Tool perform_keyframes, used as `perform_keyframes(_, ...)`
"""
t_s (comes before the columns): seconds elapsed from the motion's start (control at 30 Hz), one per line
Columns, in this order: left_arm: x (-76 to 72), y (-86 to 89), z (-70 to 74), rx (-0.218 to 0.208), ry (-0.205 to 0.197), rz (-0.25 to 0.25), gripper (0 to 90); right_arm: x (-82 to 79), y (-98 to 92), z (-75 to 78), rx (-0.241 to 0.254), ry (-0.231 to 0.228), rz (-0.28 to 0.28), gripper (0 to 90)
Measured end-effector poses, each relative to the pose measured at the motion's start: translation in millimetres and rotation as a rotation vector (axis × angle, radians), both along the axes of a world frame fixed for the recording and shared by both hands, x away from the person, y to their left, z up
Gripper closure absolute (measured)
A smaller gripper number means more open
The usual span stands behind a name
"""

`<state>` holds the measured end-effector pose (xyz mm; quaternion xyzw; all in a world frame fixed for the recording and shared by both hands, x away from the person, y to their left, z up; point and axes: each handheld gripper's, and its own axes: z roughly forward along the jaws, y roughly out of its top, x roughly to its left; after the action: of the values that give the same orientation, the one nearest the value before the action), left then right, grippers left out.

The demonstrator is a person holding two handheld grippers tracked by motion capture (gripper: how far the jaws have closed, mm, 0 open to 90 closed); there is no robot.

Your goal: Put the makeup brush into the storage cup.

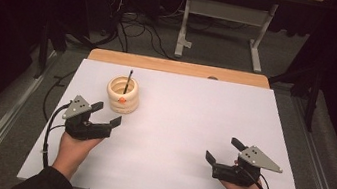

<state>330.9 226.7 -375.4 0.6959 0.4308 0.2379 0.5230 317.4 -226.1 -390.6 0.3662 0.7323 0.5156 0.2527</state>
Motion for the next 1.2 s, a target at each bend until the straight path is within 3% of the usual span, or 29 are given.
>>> perform_keyframes(0.53,-37.6,-7.2,-20.7,0.030,-0.001,-0.065,0.1,-3.8,5.0,1.7,0.002,-0.012,0.003,3.2)
perform_keyframes(0.93,-39.4,-8.4,-21.5,0.007,-0.016,-0.106,0.1,-3.6,0.3,3.0,0.006,-0.021,-0.026,3.2)
perform_keyframes(1.2,-40.2,-9.0,-21.5,0.007,-0.013,-0.099,0.1,-5.2,0.5,4.1,0.007,-0.027,-0.024,3.2)
